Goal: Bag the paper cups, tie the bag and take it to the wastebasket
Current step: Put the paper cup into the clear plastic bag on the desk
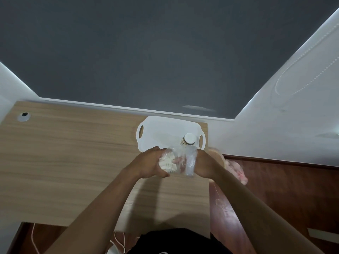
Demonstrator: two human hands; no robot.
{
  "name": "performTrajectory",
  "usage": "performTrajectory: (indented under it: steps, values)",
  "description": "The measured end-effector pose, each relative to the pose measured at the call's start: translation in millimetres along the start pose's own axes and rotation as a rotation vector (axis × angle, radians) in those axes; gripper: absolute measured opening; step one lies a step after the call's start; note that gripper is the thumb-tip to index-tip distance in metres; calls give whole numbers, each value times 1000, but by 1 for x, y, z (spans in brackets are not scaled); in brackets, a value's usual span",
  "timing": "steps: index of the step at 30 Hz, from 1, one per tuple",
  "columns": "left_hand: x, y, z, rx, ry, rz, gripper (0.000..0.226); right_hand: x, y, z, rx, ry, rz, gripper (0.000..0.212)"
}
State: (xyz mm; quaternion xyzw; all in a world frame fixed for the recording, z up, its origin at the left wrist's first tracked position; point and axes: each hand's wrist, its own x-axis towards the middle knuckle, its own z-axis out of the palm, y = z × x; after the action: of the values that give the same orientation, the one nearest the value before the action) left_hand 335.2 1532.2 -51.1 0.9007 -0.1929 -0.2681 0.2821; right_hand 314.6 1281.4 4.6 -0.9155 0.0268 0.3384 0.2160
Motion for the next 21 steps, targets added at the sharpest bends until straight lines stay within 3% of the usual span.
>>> performTrajectory:
  steps: [4, 7, 11, 14, 18, 21]
  values:
    - [-1, 12, 0, 87, 32, 31, 83, 26, 20, 37, 134, 89, -245, 15]
    - [-3, 16, 4, 57, 45, 35, 79, 11, 7, 34, 321, 0, -158, 29]
    - [-6, 11, 7, -30, 74, 33, 85, -15, -23, 15, 373, 11, -132, 56]
    - [-9, -1, 5, -47, 73, 11, 88, -19, -26, 9, 464, 36, -160, 55]
    - [-15, -17, 3, -32, 80, -36, 59, -26, -31, 2, 442, 27, -170, 52]
    - [-18, -20, 2, -39, 90, -24, 55, -16, -20, 7, 385, 28, -153, 35]
